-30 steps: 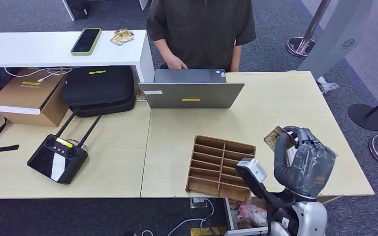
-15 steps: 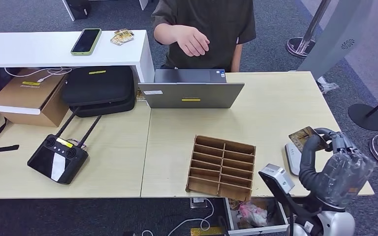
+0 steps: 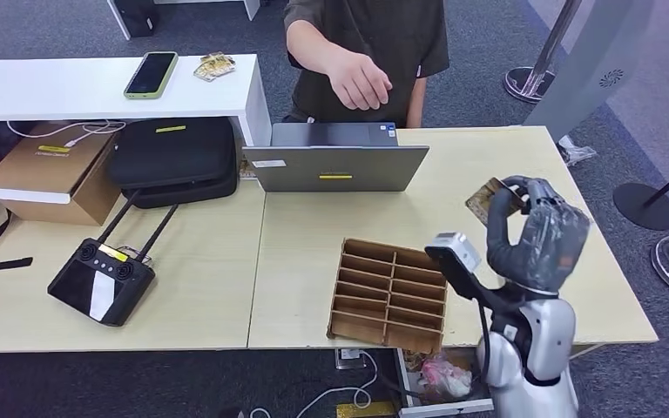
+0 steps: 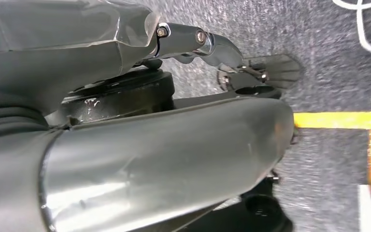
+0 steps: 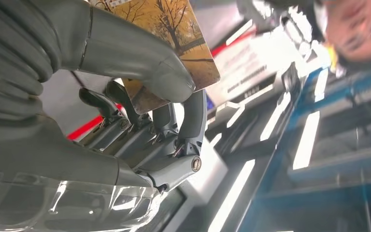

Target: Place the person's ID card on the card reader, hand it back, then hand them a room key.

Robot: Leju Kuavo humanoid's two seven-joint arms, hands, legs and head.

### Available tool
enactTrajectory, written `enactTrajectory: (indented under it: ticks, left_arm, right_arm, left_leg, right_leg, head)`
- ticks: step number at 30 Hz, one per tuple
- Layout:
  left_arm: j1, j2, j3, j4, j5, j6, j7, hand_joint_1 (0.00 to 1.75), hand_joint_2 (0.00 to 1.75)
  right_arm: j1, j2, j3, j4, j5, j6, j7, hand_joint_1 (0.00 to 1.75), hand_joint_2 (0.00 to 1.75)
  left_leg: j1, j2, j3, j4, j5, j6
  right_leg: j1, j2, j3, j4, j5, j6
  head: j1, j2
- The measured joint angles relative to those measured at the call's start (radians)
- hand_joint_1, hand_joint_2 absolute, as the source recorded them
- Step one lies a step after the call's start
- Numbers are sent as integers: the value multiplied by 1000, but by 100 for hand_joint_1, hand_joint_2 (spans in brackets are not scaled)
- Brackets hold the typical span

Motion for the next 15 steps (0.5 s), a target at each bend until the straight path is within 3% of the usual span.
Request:
enactTrajectory:
  ticks: [3, 6, 10, 15]
  left_arm:
    - [-33, 5, -42, 0, -50, -26, 92, 0, 0]
    - [-54, 8, -82, 0, -82, -54, 132, 0, 0]
    - [-69, 4, -123, 0, -111, -64, 155, 0, 0]
    - [-81, -6, -152, 0, -122, -72, 164, 0, 0]
  right_arm:
    - [-202, 55, 26, 214, 20, 58, 43, 175, 175]
    - [-344, 106, 40, 390, 42, 88, 72, 175, 175]
    - [-444, 149, 44, 529, 73, 97, 90, 175, 175]
    - [-490, 166, 45, 594, 100, 112, 100, 175, 175]
  left_leg:
    - [0, -2, -1, 0, 4, -2]
    - [0, -4, -2, 0, 5, -4]
    - [0, -5, -2, 0, 5, -4]
    - [0, -5, -3, 0, 5, -4]
  right_leg:
    - [0, -2, -2, 1, 3, 0]
    - [1, -3, -2, 1, 3, -1]
    - [1, -4, -2, 2, 3, -1]
    - [1, -5, -3, 1, 2, -1]
  head:
    - [0, 0]
    - [0, 0]
    - [0, 0]
    - [0, 0]
